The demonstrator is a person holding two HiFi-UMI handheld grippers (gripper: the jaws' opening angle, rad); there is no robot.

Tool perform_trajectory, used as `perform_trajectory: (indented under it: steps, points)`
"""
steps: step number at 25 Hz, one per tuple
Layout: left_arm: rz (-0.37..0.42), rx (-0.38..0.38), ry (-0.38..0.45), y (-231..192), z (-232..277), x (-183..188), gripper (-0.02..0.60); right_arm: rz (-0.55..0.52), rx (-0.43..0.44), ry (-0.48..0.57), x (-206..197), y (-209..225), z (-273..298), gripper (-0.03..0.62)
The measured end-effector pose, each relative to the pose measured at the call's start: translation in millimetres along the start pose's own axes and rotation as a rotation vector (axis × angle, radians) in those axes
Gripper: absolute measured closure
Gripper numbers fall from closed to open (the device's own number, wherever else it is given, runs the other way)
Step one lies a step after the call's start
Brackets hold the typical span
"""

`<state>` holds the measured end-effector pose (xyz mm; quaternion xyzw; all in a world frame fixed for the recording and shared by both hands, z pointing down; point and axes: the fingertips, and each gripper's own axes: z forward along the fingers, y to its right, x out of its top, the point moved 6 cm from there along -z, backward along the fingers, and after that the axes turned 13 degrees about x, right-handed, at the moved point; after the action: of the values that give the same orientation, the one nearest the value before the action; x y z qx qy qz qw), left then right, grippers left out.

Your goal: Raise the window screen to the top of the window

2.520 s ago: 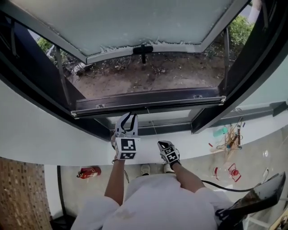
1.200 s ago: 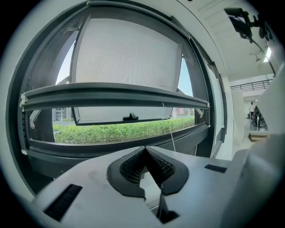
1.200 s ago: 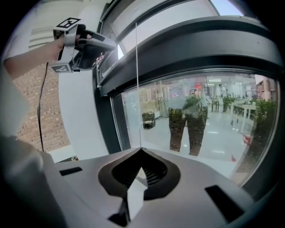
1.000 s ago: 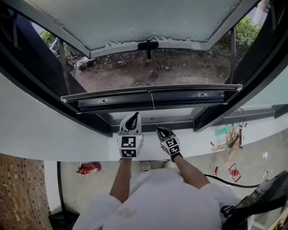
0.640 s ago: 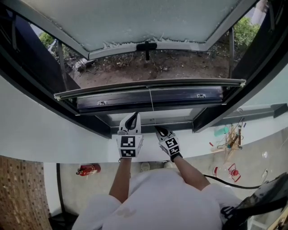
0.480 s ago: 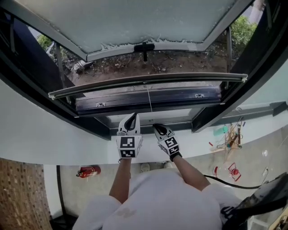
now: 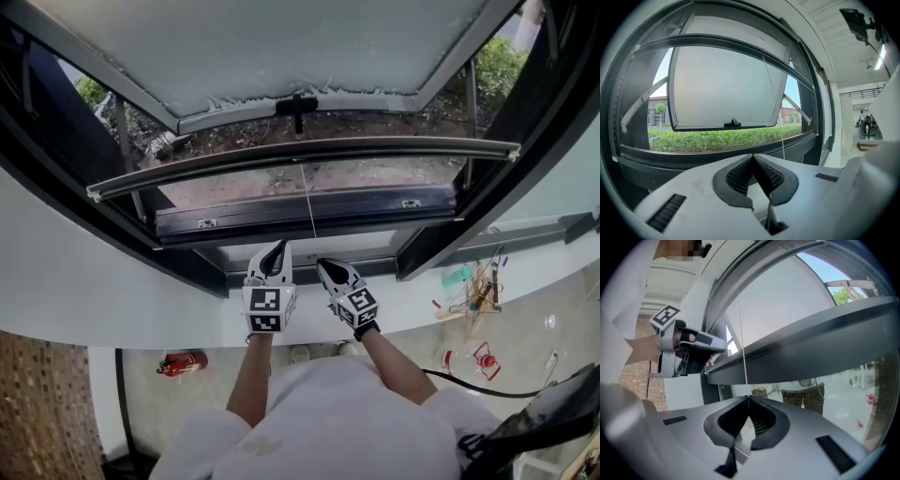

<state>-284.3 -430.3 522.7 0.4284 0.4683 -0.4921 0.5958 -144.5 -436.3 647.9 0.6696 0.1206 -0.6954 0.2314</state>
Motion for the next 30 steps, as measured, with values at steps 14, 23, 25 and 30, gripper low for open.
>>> perform_trajectory:
  steps: [14,23,25,30]
  points:
    - [-0.016,-0.012,0.000,1,-8,-3,0.578,0.024,0.059,0.208,55,-18,-5,0.592]
    - [-0.024,-0.012,-0.008,0,-10,-6,0.578,-0.091,0.083,0.378,141,-36,-9,0.592]
    - [-0.028,-0.012,-0.004,0,-11,-4,0.578,-0.087,0.099,0.409,155,-42,-9,0.592]
    - [-0.047,-0.018,0.011,-2,-13,0,0.578,-0.071,0.126,0.455,174,-51,-8,0.592]
